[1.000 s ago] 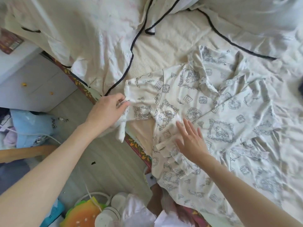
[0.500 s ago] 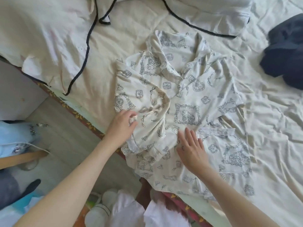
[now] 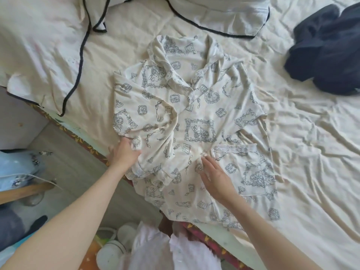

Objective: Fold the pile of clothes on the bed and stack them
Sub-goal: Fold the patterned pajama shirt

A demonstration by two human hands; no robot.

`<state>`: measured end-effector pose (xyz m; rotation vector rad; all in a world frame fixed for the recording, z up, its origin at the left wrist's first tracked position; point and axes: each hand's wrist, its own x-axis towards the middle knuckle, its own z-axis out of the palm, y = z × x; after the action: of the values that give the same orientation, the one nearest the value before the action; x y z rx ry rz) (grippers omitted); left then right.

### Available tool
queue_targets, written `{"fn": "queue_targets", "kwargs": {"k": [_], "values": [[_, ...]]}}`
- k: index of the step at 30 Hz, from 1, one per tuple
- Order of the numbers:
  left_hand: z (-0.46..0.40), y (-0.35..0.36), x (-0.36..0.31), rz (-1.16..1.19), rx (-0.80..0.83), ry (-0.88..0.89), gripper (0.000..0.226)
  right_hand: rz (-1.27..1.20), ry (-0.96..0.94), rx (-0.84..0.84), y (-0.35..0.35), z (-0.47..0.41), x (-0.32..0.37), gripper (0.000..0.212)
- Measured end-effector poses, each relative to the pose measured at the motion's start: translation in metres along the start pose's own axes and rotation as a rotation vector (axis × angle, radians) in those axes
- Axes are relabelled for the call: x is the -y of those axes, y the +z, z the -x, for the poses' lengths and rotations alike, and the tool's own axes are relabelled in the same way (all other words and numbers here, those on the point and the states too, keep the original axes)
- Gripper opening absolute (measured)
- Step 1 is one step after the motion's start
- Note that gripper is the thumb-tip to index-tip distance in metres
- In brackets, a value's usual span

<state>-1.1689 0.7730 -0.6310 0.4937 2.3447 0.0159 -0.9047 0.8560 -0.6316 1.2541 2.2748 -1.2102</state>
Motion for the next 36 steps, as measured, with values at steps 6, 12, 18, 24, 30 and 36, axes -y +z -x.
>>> {"fn": "queue_targets", "kwargs": {"k": [6,12,18,24,30,36], "values": [[0.064,0.006,-0.045,0.026,-0.128,0.338,0.036,-0.397,0.17,-0.088,-0.019,0.015,-0.009,0.041],[0.116,0.051,-0.146,0.199,0.435,0.666,0.056,-1.15,0.435,-0.183,-0.044,0.026,-0.038,0.038],[0.122,0.096,-0.128,0.037,0.115,0.731,0.051,-1.236,0.554,-0.116,-0.049,0.006,-0.061,0.056],[0.101,0.115,-0.083,-0.427,0.048,0.623,0.071,-1.284,0.712,-0.092,-0.054,-0.043,-0.052,0.035],[0.109,0.127,-0.098,-0.386,-0.044,0.658,0.078,-0.859,0.413,-0.314,-0.053,-0.024,-0.051,0.025],[0.137,0.145,-0.117,-0.32,-0.002,0.813,0.082,-0.82,0.318,-0.643,-0.062,0.025,-0.069,0.03]]}}
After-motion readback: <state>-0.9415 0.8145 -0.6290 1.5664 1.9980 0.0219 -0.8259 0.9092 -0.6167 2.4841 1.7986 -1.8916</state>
